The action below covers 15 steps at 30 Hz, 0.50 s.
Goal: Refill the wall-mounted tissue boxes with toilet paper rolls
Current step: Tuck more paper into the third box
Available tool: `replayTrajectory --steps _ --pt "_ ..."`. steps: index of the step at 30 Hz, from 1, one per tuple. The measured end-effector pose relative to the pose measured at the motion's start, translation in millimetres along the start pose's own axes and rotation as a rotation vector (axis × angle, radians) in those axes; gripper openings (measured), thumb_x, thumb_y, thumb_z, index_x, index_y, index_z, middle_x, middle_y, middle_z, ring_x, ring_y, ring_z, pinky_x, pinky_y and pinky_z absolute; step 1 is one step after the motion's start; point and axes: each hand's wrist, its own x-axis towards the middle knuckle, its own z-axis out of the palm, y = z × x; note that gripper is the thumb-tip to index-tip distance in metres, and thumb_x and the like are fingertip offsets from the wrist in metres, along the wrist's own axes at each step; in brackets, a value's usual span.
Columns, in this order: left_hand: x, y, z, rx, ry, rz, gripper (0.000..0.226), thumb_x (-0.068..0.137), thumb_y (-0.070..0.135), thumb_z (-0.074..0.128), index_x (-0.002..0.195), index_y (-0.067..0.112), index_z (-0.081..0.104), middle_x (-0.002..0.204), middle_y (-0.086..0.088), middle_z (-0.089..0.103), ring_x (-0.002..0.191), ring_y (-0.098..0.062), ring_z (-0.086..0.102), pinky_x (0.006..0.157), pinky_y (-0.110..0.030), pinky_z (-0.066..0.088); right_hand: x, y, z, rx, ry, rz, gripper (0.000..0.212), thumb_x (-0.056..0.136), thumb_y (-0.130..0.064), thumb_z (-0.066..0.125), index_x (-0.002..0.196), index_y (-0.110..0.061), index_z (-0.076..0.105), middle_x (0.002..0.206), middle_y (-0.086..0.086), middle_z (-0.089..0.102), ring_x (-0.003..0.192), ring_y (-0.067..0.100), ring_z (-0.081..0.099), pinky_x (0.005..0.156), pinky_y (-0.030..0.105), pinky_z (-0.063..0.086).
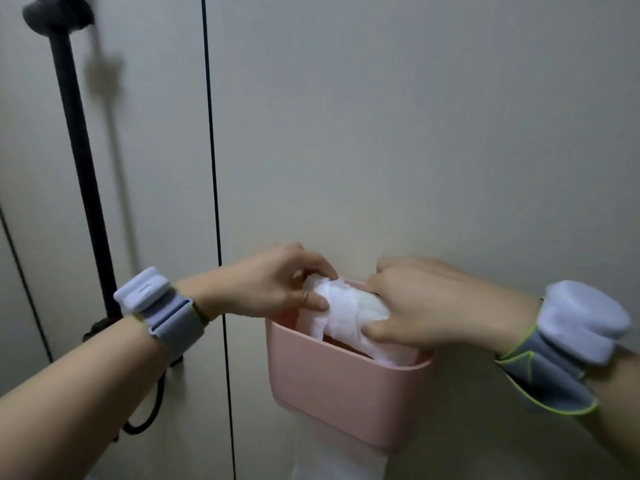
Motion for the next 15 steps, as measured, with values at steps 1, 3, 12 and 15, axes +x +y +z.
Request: replayTrajectory --steps 1,3,12,15 --pt "1 0 0 0.027 -0.023 -0.006 0.037 0.087 0.035 0.072 0.122 0.024 0.064 0.095 0.020 0.054 0.095 0.006 0.052 0.078 -0.005 0.038 3 -2 0 -0.040 -0.009 -0.011 0.036 0.079 -0.050 0.057 0.075 -0.014 0.058 0.075 0.003 0.052 0.063 0.025 0.052 0.055 0.032 0.044" --pt "5 -1 -1 0.089 -0.057 -0.008 0.038 0.086 0.038 0.072 0.122 0.026 0.063 0.095 0.015 0.052 0.088 -0.001 0.053 0.076 -0.008 0.039 9 -6 0 -0.080 -0.023 -0.013 0.042 0.079 -0.047 0.061 0.061 -0.012 0.045 0.059 0.002 0.043 0.051 0.023 0.043 0.045 0.029 0.032" --pt "10 -10 4 -0.018 0.039 0.098 0.025 0.078 0.038 0.073 0.103 0.036 0.069 0.108 0.014 0.057 0.106 -0.006 0.053 0.091 -0.031 0.048 19 -22 11 -0.212 -0.011 -0.068 0.029 0.081 -0.037 0.061 0.068 -0.015 0.045 0.059 -0.001 0.033 0.060 0.030 0.040 0.045 0.027 0.023" --pt "4 -19 5 -0.133 0.140 -0.052 0.026 0.081 0.019 0.074 0.102 0.033 0.069 0.105 0.009 0.059 0.093 -0.005 0.063 0.084 -0.029 0.054 23 -27 18 -0.231 -0.021 -0.099 0.020 0.083 -0.027 0.058 0.071 -0.016 0.047 0.074 0.005 0.057 0.067 0.033 0.052 0.049 0.027 0.027"
